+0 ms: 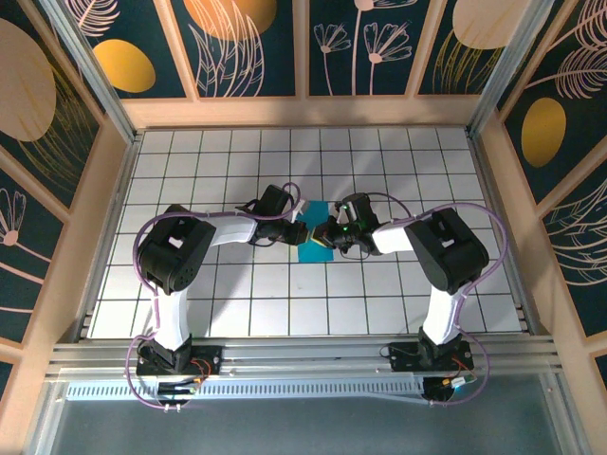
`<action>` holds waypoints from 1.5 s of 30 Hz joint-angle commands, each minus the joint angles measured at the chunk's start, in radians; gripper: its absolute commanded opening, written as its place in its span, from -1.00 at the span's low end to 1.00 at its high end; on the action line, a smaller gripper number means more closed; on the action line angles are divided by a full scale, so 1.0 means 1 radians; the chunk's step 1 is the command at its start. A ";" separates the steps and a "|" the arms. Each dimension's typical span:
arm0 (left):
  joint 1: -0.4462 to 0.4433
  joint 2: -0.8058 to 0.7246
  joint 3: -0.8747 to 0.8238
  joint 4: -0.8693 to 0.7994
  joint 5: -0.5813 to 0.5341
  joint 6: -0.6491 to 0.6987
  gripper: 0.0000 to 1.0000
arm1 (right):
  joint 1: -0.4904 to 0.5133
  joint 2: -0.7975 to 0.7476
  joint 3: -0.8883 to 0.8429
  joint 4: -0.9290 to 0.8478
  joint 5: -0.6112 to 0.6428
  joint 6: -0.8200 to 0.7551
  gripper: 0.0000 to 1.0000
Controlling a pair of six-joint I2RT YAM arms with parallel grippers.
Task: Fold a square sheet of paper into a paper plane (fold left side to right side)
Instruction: Fold the triangle a second time at the center of the table.
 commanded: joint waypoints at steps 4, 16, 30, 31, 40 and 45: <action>0.009 0.034 0.014 -0.024 -0.002 0.022 -1.00 | 0.010 0.025 0.018 -0.079 0.040 -0.034 -1.00; 0.009 0.015 0.013 -0.014 -0.005 0.002 -0.76 | 0.010 0.040 0.022 -0.170 0.082 -0.070 -1.00; 0.010 -0.221 -0.018 -0.111 -0.134 -0.025 -0.31 | 0.010 0.029 -0.002 -0.149 0.090 -0.068 -1.00; 0.010 -0.240 -0.028 -0.119 -0.122 -0.037 -0.38 | 0.010 0.027 -0.002 -0.147 0.089 -0.068 -1.00; -0.003 -0.326 -0.193 -0.031 0.169 -0.270 -0.82 | 0.010 0.024 -0.001 -0.148 0.089 -0.070 -1.00; -0.036 -0.294 -0.198 -0.012 0.231 -0.335 -0.86 | 0.010 0.022 0.003 -0.152 0.090 -0.074 -1.00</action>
